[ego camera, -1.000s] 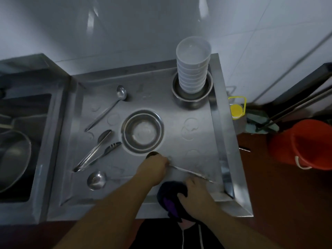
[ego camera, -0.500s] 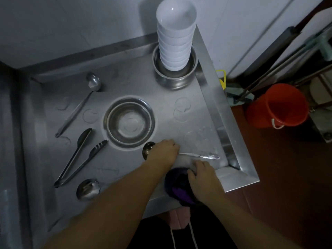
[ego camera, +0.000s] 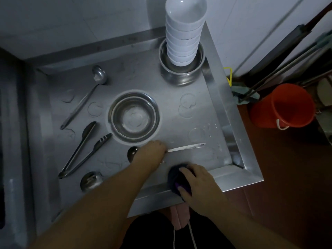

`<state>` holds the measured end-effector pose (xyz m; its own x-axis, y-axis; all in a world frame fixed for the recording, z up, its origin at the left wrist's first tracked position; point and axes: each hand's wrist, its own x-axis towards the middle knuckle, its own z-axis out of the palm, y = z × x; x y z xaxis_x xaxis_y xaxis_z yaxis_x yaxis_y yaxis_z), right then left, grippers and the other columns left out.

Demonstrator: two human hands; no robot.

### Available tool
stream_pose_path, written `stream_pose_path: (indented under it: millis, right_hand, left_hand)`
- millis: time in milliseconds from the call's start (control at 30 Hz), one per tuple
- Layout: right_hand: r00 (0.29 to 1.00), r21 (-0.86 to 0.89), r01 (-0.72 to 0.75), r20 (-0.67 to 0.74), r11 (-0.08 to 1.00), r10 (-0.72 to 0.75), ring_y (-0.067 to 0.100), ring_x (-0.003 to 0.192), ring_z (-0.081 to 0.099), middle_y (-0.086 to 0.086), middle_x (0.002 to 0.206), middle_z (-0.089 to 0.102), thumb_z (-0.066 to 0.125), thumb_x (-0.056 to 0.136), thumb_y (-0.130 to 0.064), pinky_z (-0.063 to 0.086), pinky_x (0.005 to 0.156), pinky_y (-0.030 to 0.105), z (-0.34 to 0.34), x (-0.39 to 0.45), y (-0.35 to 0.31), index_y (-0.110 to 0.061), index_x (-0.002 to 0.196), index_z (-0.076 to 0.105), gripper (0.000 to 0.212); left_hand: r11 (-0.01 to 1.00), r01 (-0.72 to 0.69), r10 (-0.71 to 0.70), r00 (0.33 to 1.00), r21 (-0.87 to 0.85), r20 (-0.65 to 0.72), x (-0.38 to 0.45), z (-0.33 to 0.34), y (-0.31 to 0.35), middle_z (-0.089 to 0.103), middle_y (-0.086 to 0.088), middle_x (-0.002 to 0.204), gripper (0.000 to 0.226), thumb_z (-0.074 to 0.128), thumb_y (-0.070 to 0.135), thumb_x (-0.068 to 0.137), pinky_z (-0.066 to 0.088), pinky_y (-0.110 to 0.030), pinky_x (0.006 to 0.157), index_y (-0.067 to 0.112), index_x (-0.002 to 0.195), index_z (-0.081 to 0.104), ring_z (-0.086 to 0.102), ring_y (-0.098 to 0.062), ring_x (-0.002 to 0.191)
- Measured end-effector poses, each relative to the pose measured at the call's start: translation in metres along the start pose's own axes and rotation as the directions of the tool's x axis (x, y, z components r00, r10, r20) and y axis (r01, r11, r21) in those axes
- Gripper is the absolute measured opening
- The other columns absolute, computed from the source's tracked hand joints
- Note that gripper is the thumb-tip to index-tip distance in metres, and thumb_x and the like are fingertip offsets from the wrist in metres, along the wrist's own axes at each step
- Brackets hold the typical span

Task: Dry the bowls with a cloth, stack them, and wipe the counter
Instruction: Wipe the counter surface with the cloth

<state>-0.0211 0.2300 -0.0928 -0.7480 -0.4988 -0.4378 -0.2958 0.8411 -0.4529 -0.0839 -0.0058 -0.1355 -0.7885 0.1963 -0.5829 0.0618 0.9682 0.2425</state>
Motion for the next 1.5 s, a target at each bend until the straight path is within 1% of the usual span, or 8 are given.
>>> stream_pose_path:
  millis: [333,533,733,900,1067,1167,1333,1500]
  right_hand:
    - [0.999,-0.104,0.003,0.044,0.995,0.001,0.029,0.161,0.016,-0.002,0.175,0.016,0.057,0.102,-0.042,0.034,0.124,0.047,0.028,-0.001,-0.008,-0.040,0.165,0.026,0.070]
    - [0.987,-0.043,-0.127,-0.100,0.991,0.122,0.037,0.152,0.040,0.011,0.166,0.041,0.078,0.092,-0.018,0.054,0.106,0.054,0.030,-0.012,0.000,-0.021,0.154,0.054,0.066]
    - [0.873,0.106,-0.424,-0.218,0.899,0.437,0.037,0.158,0.024,0.010,0.173,0.022,0.060,0.103,-0.018,0.046,0.113,0.062,0.020,0.007,0.027,-0.018,0.163,0.036,0.064]
    - [0.861,0.281,-0.403,-0.205,0.871,0.465,0.032,0.163,-0.001,0.007,0.177,0.004,0.057,0.104,-0.019,0.020,0.128,0.061,0.011,0.055,0.023,-0.019,0.168,0.018,0.075]
    - [0.919,0.278,-0.291,-0.183,0.915,0.348,0.024,0.163,-0.010,-0.002,0.178,-0.003,0.041,0.107,-0.054,-0.001,0.132,0.047,0.010,0.136,-0.013,-0.030,0.168,0.008,0.074]
    - [0.950,0.209,-0.198,-0.201,0.958,0.240,0.021,0.163,-0.008,-0.006,0.177,0.002,0.043,0.106,-0.054,-0.004,0.131,0.043,0.023,0.163,-0.038,-0.032,0.166,0.017,0.069]
    - [0.976,0.101,0.189,-0.131,0.977,-0.176,0.027,0.162,0.016,0.001,0.172,0.028,0.065,0.098,-0.032,0.020,0.128,0.055,0.067,0.112,-0.064,-0.018,0.152,0.051,0.057]
    - [0.952,-0.042,0.294,-0.071,0.955,-0.296,0.026,0.157,0.030,0.001,0.166,0.040,0.071,0.092,-0.030,0.037,0.122,0.052,0.073,0.037,-0.029,-0.018,0.141,0.063,0.051]
  left_hand:
    - [0.976,0.136,-0.146,0.988,-0.173,-0.052,-0.085,0.047,-0.074,0.060,0.000,0.128,0.029,0.053,0.016,0.101,0.044,-0.033,0.095,0.030,0.125,0.062,0.054,-0.021,0.112]
    - [0.981,0.153,-0.159,0.986,-0.121,-0.041,-0.117,0.060,-0.105,0.054,0.002,0.143,0.029,0.054,0.014,0.103,0.043,-0.033,0.107,0.026,0.129,0.060,0.052,-0.021,0.125]
    - [0.976,0.196,-0.198,0.980,-0.091,-0.008,-0.155,0.074,-0.143,0.051,0.006,0.140,0.031,0.053,0.015,0.104,0.045,-0.031,0.103,0.029,0.131,0.058,0.050,-0.018,0.120]
    - [0.969,0.239,-0.239,0.971,-0.068,0.014,-0.176,0.083,-0.166,0.059,0.000,0.126,0.027,0.060,0.011,0.099,0.050,-0.036,0.094,0.025,0.122,0.064,0.055,-0.022,0.112]
    - [0.951,0.306,-0.307,0.951,-0.036,-0.037,-0.188,0.085,-0.179,0.062,0.000,0.105,0.028,0.075,0.005,0.085,0.051,-0.035,0.067,0.024,0.102,0.065,0.057,-0.022,0.086]
    - [0.940,0.341,-0.341,0.938,-0.015,-0.056,-0.192,0.086,-0.183,0.061,0.000,0.099,0.031,0.078,0.002,0.080,0.046,-0.034,0.064,0.023,0.098,0.065,0.057,-0.023,0.084]
    - [0.920,0.390,-0.392,0.918,-0.049,-0.060,-0.194,0.075,-0.179,0.063,-0.006,0.106,0.024,0.072,0.008,0.085,0.054,-0.041,0.074,0.017,0.107,0.069,0.062,-0.030,0.094]
    - [0.929,0.363,-0.369,0.926,-0.073,-0.085,-0.186,0.048,-0.158,0.067,-0.013,0.109,0.036,0.078,0.008,0.080,0.059,-0.047,0.079,0.008,0.116,0.072,0.065,-0.036,0.095]
